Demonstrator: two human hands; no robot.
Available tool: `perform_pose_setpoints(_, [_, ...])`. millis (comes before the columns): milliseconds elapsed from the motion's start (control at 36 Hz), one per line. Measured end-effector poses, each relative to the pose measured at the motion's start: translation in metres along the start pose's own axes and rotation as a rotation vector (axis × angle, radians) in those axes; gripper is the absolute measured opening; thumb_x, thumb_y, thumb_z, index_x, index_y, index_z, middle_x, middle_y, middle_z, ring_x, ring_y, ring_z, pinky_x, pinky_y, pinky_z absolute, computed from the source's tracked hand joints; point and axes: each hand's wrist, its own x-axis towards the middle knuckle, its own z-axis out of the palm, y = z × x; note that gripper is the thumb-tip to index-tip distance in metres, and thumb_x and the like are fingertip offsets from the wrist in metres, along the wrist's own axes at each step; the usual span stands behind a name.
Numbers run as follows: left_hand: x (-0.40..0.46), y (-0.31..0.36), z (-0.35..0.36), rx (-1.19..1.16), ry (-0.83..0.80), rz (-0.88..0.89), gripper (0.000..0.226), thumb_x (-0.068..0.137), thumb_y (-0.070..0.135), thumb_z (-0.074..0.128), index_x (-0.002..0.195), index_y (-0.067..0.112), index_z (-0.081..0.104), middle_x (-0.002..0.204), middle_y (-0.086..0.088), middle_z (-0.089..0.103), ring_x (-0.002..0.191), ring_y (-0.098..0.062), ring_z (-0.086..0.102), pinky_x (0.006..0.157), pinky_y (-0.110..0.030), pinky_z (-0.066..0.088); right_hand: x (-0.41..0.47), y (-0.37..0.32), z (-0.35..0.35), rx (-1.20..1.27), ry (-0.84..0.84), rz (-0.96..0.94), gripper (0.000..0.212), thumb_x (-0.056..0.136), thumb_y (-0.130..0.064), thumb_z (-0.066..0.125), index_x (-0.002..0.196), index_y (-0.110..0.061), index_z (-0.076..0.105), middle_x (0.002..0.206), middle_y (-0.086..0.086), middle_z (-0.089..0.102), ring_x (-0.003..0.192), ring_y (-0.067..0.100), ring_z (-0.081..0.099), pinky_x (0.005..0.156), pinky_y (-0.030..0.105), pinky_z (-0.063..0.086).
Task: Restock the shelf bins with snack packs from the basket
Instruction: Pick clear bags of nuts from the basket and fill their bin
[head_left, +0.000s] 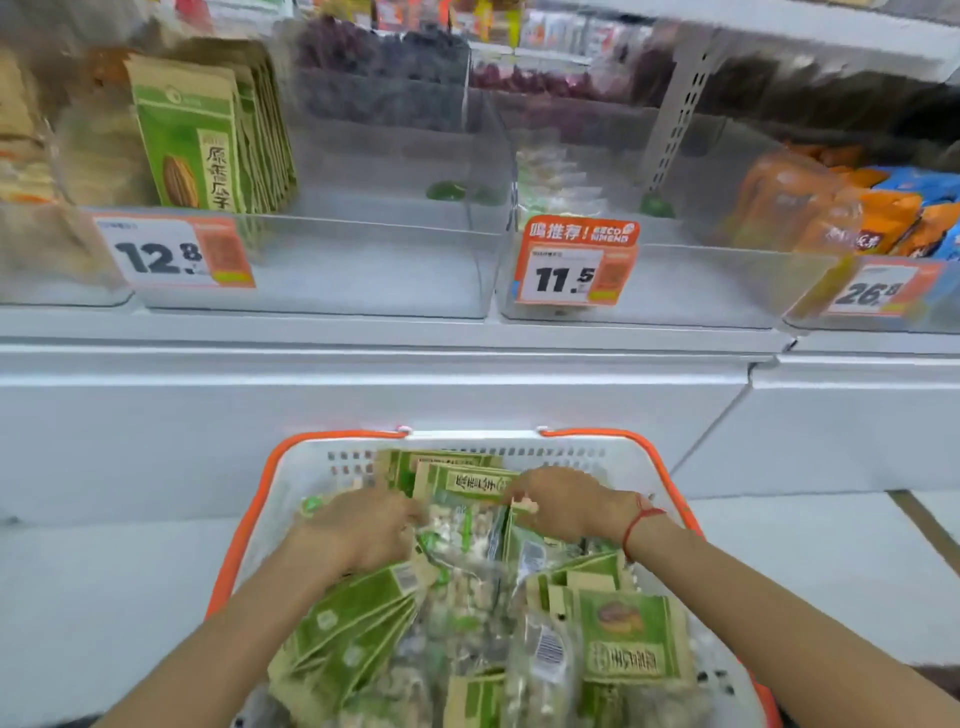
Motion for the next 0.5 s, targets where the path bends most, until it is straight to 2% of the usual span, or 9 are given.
perform_pose_setpoints(83, [0.001, -0.011, 0.028, -0.029, -0.019, 0.025, 0.039, 0.091, 0.041, 0.055, 0.128, 0.030, 0.054, 0.131, 0.003, 0.056, 0.119, -0.017, 0.051, 0.096, -0.030, 0.040, 0.018, -0.012, 0.031, 0.112, 0.001, 0.018, 0.045, 0.097, -0.031, 0.050, 0.139, -0.017, 0.044, 0.137, 0.008, 0.052, 0.119, 0.026, 0.053, 0.096, 0.041, 0.046])
perform_pose_setpoints(194, [0.004, -0.015, 0.045, 0.001, 0.071, 0.059, 0.044, 0.088, 0.056, 0.054, 0.125, 0.033, 0.056, 0.126, 0.009, 0.058, 0.117, -0.014, 0.051, 0.100, -0.033, 0.039, 0.034, -0.029, 0.059, 0.190, 0.051, 0.050, 0.066, 0.090, -0.034, 0.059, 0.144, -0.011, 0.030, 0.137, 0.013, 0.046, 0.123, 0.029, 0.046, 0.100, 0.038, 0.043])
perform_pose_setpoints(250, [0.007, -0.013, 0.047, 0.007, 0.076, 0.050, 0.046, 0.087, 0.056, 0.054, 0.127, 0.033, 0.055, 0.128, 0.009, 0.057, 0.117, -0.015, 0.051, 0.103, -0.035, 0.037, 0.038, -0.033, 0.061, 0.181, 0.142, 0.111, 0.068, 0.087, -0.038, 0.063, 0.142, -0.012, 0.032, 0.124, 0.011, 0.056, 0.121, 0.028, 0.045, 0.101, 0.038, 0.040])
perform_pose_setpoints(278, [0.008, -0.012, 0.048, 0.011, 0.081, 0.041, 0.045, 0.088, 0.056, 0.054, 0.126, 0.032, 0.055, 0.128, 0.008, 0.057, 0.117, -0.015, 0.051, 0.104, -0.036, 0.036, 0.041, -0.032, 0.062, 0.178, 0.181, 0.123, 0.058, 0.086, -0.041, 0.065, 0.133, -0.015, 0.042, 0.110, 0.007, 0.062, 0.112, 0.026, 0.049, 0.097, 0.037, 0.041])
perform_pose_setpoints(306, [0.010, -0.010, 0.049, 0.010, 0.093, 0.030, 0.043, 0.088, 0.055, 0.055, 0.124, 0.032, 0.055, 0.127, 0.008, 0.058, 0.116, -0.014, 0.052, 0.106, -0.037, 0.035, 0.043, -0.030, 0.060, 0.197, 0.195, 0.130, 0.037, 0.084, -0.042, 0.067, 0.112, -0.021, 0.054, 0.091, 0.001, 0.062, 0.098, 0.022, 0.053, 0.088, 0.033, 0.045])
perform_pose_setpoints(333, [0.011, -0.009, 0.050, 0.002, 0.110, 0.017, 0.040, 0.088, 0.053, 0.055, 0.123, 0.033, 0.056, 0.125, 0.009, 0.059, 0.115, -0.013, 0.053, 0.106, -0.038, 0.035, 0.042, -0.028, 0.058, 0.247, 0.202, 0.115, 0.020, 0.083, -0.041, 0.068, 0.085, -0.027, 0.054, 0.073, -0.005, 0.055, 0.079, 0.016, 0.052, 0.073, 0.026, 0.045])
perform_pose_setpoints(361, [0.012, -0.008, 0.050, -0.017, 0.123, 0.002, 0.038, 0.089, 0.051, 0.055, 0.122, 0.032, 0.057, 0.123, 0.009, 0.060, 0.113, -0.012, 0.054, 0.107, -0.038, 0.036, 0.041, -0.025, 0.055, 0.308, 0.194, 0.115, 0.030, 0.083, -0.037, 0.070, 0.066, -0.028, 0.047, 0.061, -0.007, 0.046, 0.063, 0.011, 0.046, 0.059, 0.019, 0.039])
perform_pose_setpoints(417, [0.013, -0.004, 0.048, -0.095, 0.165, -0.030, 0.037, 0.092, 0.049, 0.051, 0.124, 0.031, 0.057, 0.119, 0.008, 0.063, 0.107, -0.011, 0.058, 0.103, -0.036, 0.041, 0.036, -0.019, 0.049, 0.425, 0.195, 0.103, 0.039, 0.083, -0.029, 0.072, 0.056, -0.025, 0.045, 0.054, -0.006, 0.041, 0.049, 0.008, 0.039, 0.047, 0.015, 0.031])
perform_pose_setpoints(500, [0.013, 0.007, 0.038, -0.297, 0.245, -0.073, 0.048, 0.095, 0.053, 0.040, 0.136, 0.027, 0.045, 0.112, 0.003, 0.066, 0.088, -0.013, 0.066, 0.082, -0.030, 0.055, 0.026, -0.009, 0.042, 0.632, 0.313, 0.109, 0.024, 0.084, -0.026, 0.071, 0.065, -0.015, 0.060, 0.071, 0.006, 0.057, 0.064, 0.020, 0.055, 0.057, 0.026, 0.044])
